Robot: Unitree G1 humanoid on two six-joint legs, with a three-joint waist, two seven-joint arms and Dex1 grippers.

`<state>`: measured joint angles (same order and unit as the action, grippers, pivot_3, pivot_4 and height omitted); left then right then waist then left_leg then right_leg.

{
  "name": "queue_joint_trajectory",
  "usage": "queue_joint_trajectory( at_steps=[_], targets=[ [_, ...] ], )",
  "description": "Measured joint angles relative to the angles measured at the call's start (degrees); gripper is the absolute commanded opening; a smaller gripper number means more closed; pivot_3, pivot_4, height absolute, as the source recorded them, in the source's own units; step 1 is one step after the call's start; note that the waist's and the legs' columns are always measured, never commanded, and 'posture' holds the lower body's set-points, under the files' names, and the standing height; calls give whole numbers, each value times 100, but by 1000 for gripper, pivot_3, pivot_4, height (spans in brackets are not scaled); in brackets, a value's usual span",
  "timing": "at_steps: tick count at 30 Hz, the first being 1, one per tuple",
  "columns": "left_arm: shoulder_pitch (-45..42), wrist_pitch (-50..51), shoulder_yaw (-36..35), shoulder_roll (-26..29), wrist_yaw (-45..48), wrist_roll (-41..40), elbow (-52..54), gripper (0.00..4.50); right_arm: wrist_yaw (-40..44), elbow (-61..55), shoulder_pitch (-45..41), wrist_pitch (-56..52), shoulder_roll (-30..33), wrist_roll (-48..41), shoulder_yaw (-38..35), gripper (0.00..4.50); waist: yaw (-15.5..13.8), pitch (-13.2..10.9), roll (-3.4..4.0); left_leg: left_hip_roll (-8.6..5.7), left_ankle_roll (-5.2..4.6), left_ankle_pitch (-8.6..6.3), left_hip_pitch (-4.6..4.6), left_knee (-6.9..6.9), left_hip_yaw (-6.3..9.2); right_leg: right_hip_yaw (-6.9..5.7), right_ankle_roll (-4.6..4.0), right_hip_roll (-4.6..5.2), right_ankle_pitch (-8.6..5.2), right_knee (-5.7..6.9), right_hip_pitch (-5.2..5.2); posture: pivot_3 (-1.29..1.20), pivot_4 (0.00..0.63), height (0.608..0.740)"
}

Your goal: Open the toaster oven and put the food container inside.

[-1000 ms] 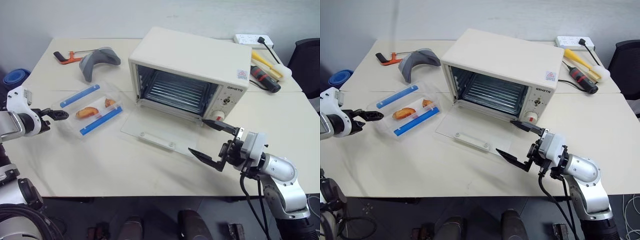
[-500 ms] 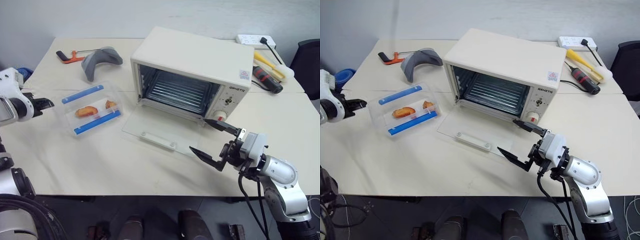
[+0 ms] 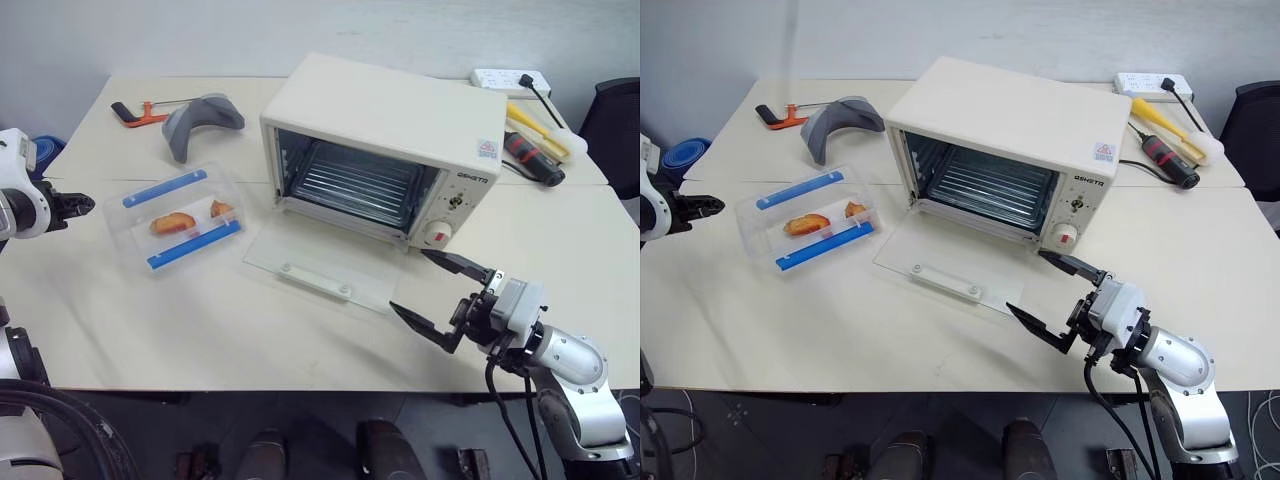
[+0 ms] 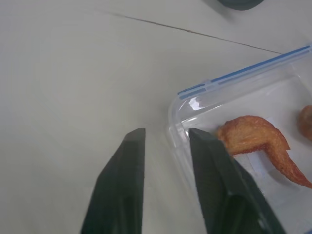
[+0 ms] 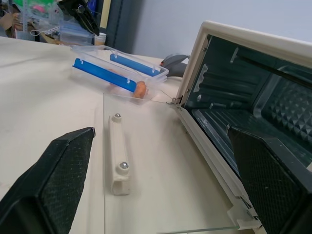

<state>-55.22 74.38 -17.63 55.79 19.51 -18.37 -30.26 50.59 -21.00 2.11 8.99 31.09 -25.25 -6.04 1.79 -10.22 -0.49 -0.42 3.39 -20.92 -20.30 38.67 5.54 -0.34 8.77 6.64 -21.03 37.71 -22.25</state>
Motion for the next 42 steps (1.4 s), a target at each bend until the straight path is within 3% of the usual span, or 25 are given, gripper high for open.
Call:
queue_joint_trajectory(
  at_steps=[3,10,13,22,28,33,36,42],
  targets=[
    [190,256,-302,-276,-247,8,245,3267,45,4,-17,21,0,-3,1,4500,-6,0,0,0,0,0,-1,8,0,0,0,1,0,2,1,0,150,740],
    [500,114,-381,-775,-620,156,115,3267,324,10,-178,21,2,-48,110,4500,-8,2,-2,0,0,0,-3,10,0,-1,0,1,0,4,-3,0,150,740],
    [492,-27,-358,-818,-618,193,5,2693,322,9,-193,-31,2,-48,115,4500,-8,1,-3,0,0,0,-3,8,-2,-1,0,1,0,8,-10,0,150,740],
    [432,-193,-210,-627,-611,305,-19,71,103,-117,-228,-159,1,-1,132,4500,5,1,-3,0,0,0,-3,3,-1,-2,0,0,0,10,-21,0,150,740],
    [114,-266,-264,-467,-424,278,-216,50,14,-119,-271,-198,1,6,133,4500,-26,2,-4,-4,0,0,-10,13,4,-5,-2,4,1,9,-19,0,150,740],
    [-287,-21,504,79,631,86,108,50,-26,-121,-282,-291,54,9,107,4500,-10,1,-10,-4,0,0,-12,8,5,-6,-2,2,1,8,-20,0,150,740],
    [-549,356,1042,90,1141,-145,631,50,-97,-189,-173,-408,214,8,-42,4500,-43,1,-10,-10,0,0,-12,13,12,-7,-2,7,1,8,-13,0,150,740],
    [-977,1363,1352,-940,1075,-433,1579,50,-363,-359,406,-444,335,88,-678,4500,-41,1,-10,-11,-2,-1,-16,18,12,-5,-2,7,1,9,-13,0,150,740]
  ],
)
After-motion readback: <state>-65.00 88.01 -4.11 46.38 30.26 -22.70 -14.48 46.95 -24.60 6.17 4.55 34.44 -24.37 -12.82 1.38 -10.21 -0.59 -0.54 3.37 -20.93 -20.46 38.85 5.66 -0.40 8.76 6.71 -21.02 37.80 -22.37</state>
